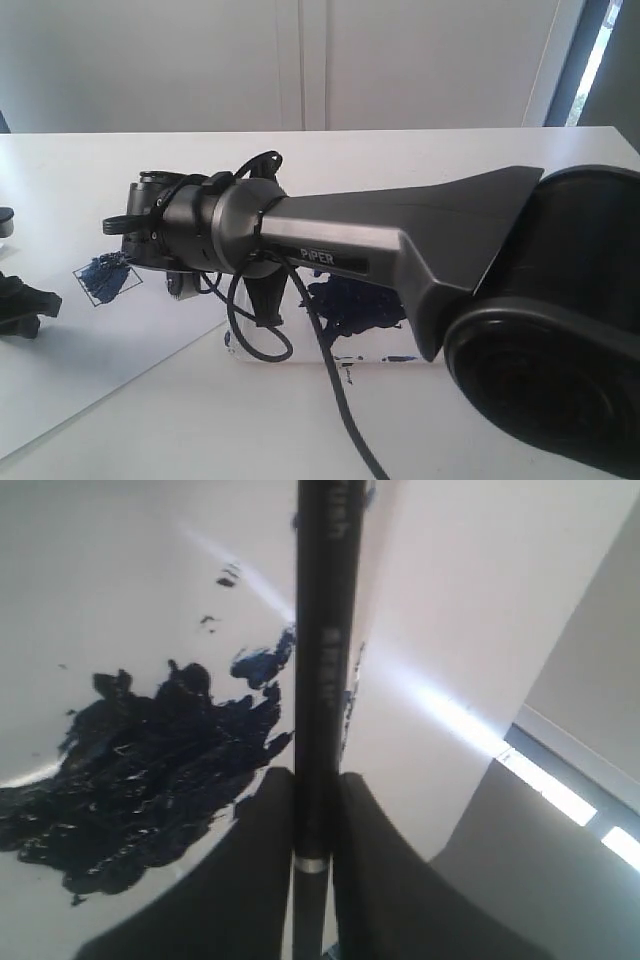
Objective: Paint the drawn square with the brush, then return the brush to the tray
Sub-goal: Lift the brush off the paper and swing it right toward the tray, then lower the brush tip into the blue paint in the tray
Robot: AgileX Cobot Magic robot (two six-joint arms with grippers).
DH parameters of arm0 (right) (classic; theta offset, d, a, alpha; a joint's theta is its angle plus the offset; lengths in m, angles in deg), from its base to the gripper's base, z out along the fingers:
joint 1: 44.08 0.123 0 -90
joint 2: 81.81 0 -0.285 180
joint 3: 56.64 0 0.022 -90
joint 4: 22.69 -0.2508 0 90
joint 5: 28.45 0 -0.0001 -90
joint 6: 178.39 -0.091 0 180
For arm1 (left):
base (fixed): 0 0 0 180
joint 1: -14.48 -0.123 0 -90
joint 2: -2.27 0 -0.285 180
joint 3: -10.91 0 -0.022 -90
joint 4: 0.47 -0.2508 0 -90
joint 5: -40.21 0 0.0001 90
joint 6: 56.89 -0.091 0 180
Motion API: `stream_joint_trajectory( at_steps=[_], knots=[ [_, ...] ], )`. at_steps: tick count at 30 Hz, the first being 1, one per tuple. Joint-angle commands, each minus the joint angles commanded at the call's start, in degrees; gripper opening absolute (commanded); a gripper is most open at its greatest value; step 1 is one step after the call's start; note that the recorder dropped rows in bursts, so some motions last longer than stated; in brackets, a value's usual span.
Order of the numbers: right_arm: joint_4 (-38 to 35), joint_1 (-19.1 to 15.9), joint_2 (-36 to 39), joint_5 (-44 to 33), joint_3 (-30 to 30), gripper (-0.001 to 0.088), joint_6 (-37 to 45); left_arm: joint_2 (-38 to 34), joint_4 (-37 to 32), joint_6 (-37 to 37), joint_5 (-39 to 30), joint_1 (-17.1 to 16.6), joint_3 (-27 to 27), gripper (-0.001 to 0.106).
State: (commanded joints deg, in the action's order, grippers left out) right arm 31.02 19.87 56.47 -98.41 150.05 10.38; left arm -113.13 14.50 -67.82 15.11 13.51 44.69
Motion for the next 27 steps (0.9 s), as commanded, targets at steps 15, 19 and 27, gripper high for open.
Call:
stream_joint_trajectory(
  at_steps=[15,19,27],
  knots=[
    [-16.3,-6.41,-6.93,0.0,-0.57,0.0,-2.03,0.0,0.0,-1.09,0.15,0.0,0.0,0.048],
    [-18.82,-9.65,-13.11,0.0,-4.71,0.0,-0.94,0.0,0.0,-1.08,0.27,0.0,0.0,0.048],
    [-28.39,-15.53,-23.28,0.0,-18.44,0.0,2.75,0.0,0.0,-1.08,0.07,0.0,0.0,0.048]
  ],
)
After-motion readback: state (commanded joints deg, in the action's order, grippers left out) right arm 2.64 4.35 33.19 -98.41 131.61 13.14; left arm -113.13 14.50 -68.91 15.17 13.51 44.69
